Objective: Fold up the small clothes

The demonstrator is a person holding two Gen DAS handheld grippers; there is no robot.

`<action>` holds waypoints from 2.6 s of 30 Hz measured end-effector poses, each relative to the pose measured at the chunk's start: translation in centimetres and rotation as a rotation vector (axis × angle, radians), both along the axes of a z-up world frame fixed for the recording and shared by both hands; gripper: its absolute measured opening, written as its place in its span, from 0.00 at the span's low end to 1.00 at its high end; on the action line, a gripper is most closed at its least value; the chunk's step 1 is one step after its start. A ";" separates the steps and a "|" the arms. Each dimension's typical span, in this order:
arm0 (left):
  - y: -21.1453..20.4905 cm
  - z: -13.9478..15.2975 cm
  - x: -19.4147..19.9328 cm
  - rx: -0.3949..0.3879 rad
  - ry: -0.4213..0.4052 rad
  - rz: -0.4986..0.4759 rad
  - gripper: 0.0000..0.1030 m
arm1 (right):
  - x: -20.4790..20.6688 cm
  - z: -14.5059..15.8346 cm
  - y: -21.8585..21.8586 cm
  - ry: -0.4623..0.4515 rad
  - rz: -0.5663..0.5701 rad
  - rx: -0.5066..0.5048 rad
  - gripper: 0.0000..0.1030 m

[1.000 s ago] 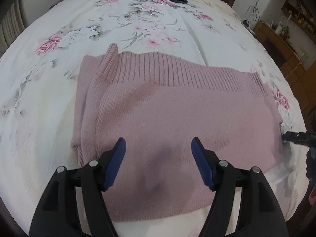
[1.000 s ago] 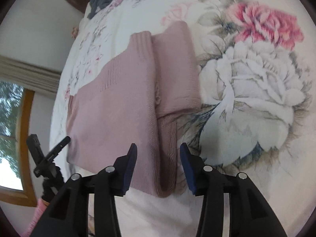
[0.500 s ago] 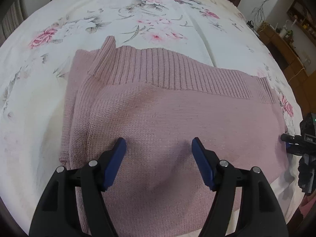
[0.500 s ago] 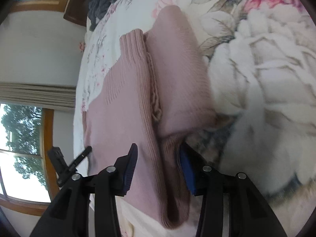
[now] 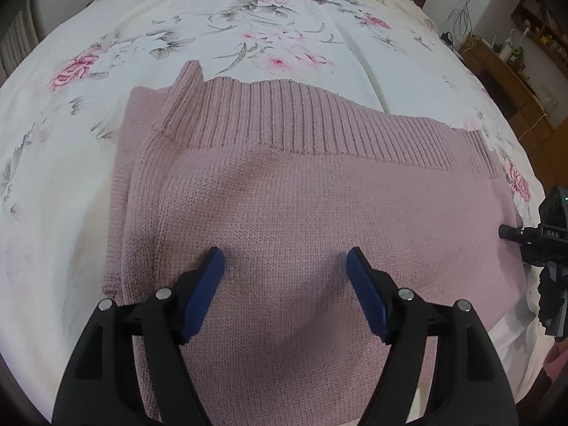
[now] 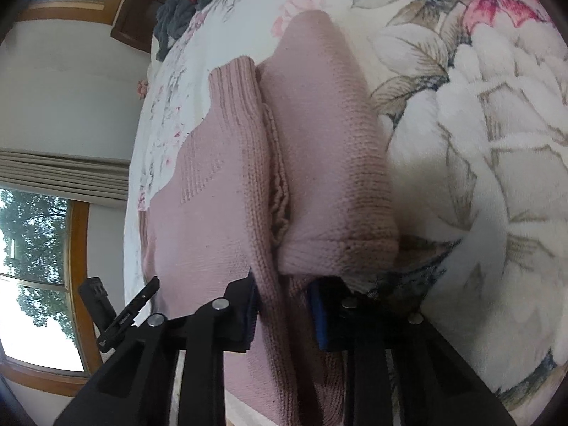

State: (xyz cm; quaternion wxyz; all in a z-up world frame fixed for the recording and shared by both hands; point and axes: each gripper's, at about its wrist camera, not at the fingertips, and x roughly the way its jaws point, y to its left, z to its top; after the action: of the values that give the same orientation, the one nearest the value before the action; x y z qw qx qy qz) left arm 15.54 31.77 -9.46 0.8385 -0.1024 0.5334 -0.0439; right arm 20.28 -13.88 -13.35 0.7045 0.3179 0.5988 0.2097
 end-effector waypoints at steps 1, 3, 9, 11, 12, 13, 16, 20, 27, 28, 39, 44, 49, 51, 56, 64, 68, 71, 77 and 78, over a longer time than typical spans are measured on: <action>0.0 -0.1 0.0 0.001 0.000 0.000 0.71 | 0.0 0.0 0.2 0.000 -0.002 -0.008 0.24; -0.1 -0.1 0.0 -0.002 0.000 0.006 0.71 | 0.1 0.1 0.4 0.002 -0.004 -0.020 0.23; 0.8 1.9 -1.3 -0.080 -0.033 0.024 0.71 | 0.1 2.3 1.9 -0.009 -0.024 -0.106 0.18; 1.3 2.6 -1.9 -0.076 -0.054 0.013 0.71 | 0.1 4.5 3.3 -0.052 -0.004 -0.166 0.18; 1.5 2.8 -2.1 -0.075 -0.058 0.010 0.72 | 0.2 5.4 4.2 -0.071 0.010 -0.191 0.17; 1.7 3.0 -2.4 -0.078 -0.062 0.005 0.72 | 0.3 6.8 5.5 -0.095 0.033 -0.228 0.17; 2.7 3.2 -2.9 -0.101 -0.067 0.012 0.72 | 0.7 9.8 9.3 -0.161 0.099 -0.257 0.17; 4.0 3.4 -3.3 -0.135 -0.075 0.041 0.72 | 0.9 12.2 15.6 -0.223 0.210 -0.355 0.17; 5.3 3.5 -3.8 -0.171 -0.091 0.070 0.72 | -0.7 11.7 24.3 -0.277 0.374 -0.496 0.17; 5.3 3.5 -3.8 -0.179 -0.093 0.073 0.72 | -1.0 11.2 25.2 -0.286 0.394 -0.529 0.17; 4.8 3.4 -3.1 -0.296 -0.077 0.077 0.72 | -2.0 10.3 27.1 -0.241 0.471 -0.368 0.42; 2.8 3.7 -2.5 -0.391 -0.060 0.048 0.72 | -2.3 12.5 23.0 -0.163 0.388 -0.094 0.46; -0.1 3.9 -0.8 -0.485 -0.040 0.012 0.74 | -2.3 14.4 17.6 -0.186 0.273 -0.094 0.47; -1.2 3.7 0.1 -0.510 -0.029 0.004 0.75 | -2.1 14.1 15.2 -0.192 0.231 -0.126 0.47; -3.5 1.4 2.4 -0.603 0.059 0.034 0.75 | -2.3 10.4 10.9 -0.117 0.163 -0.175 0.47; -6.4 -0.9 4.6 -0.684 0.115 0.052 0.75 | -3.2 6.0 9.3 -0.066 0.147 -0.168 0.47; -7.2 -0.9 5.3 -0.711 0.112 0.053 0.75 | -3.2 5.6 9.2 -0.078 0.161 -0.177 0.47; -7.9 -0.9 6.0 -0.703 0.119 0.046 0.73 | -3.3 5.4 8.6 -0.082 0.165 -0.180 0.47; -8.9 -1.2 6.2 -0.680 0.120 0.048 0.35 | -3.4 4.6 6.9 -0.056 0.138 -0.162 0.48; -8.9 -0.9 6.1 -0.673 0.108 0.043 0.28 | -3.5 4.4 6.8 -0.054 0.138 -0.164 0.48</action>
State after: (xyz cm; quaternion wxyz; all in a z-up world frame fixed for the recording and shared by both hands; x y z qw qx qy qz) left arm 21.65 22.82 -10.40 0.7289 -0.3866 0.5305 -0.1944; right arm 16.76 -7.13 -8.91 0.7279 0.2115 0.6153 0.2164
